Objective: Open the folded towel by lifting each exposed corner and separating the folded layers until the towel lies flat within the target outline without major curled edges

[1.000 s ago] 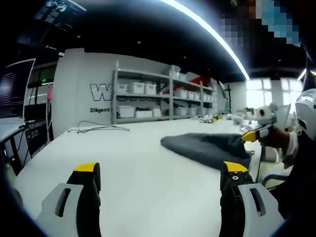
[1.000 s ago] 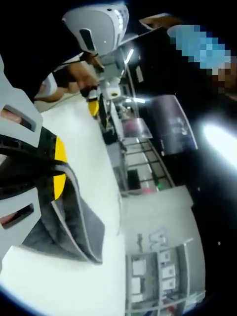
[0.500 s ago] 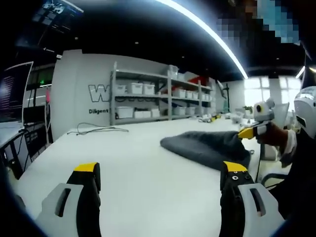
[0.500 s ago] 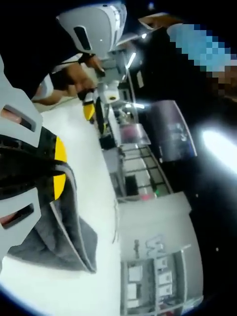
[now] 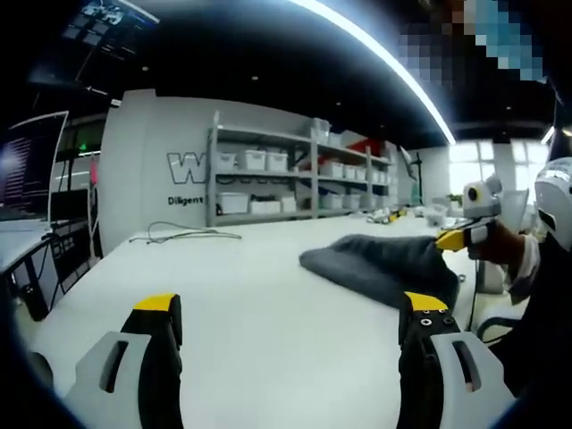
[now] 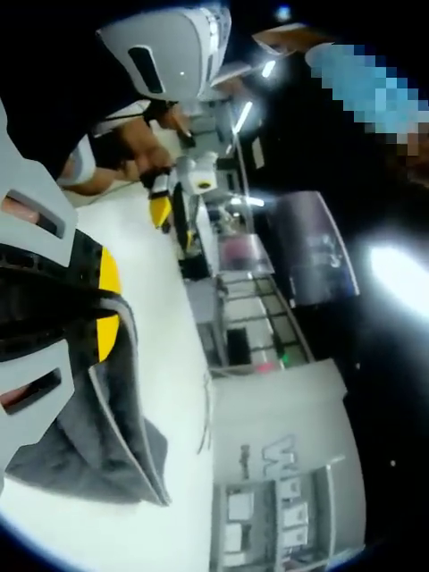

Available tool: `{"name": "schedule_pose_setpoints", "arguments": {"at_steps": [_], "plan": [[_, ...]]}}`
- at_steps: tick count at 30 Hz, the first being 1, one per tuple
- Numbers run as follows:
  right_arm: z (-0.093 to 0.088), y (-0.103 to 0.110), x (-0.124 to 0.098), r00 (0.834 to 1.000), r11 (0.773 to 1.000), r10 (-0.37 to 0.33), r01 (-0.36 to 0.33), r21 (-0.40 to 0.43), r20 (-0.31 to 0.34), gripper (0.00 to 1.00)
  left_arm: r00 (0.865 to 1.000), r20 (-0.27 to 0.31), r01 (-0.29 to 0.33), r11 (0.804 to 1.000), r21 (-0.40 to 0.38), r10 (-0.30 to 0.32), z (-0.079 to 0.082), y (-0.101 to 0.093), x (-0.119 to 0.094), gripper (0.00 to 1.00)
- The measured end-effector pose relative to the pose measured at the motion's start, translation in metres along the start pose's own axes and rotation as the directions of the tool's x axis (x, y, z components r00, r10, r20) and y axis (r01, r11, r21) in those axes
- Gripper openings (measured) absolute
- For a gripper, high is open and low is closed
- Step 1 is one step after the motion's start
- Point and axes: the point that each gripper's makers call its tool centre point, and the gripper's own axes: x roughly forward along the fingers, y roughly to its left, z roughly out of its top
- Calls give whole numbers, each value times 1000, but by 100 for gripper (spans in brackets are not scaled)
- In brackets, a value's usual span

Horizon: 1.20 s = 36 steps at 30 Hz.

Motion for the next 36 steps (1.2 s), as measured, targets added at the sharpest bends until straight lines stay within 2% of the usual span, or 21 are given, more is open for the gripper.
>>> {"name": "schedule_pose_setpoints", "arguments": {"at_steps": [12, 24, 30, 36], "plan": [[1, 12, 17, 999, 999, 31, -32, -16, -6, 2, 1000, -8, -18, 1000, -19, 18, -13, 7, -3, 100], [6, 22, 32, 999, 998, 53, -53, -30, 5, 2, 999, 12, -33, 998, -51, 34, -12, 15, -11, 100], [8, 31, 43, 997, 996, 82, -81, -34, 11, 2, 998, -7, -56, 998, -27, 56, -15, 20, -14, 100], [8, 36, 52, 996, 994, 93, -92, -57, 4, 2, 999, -3, -51, 998, -30, 51, -15, 19, -15, 100]]}}
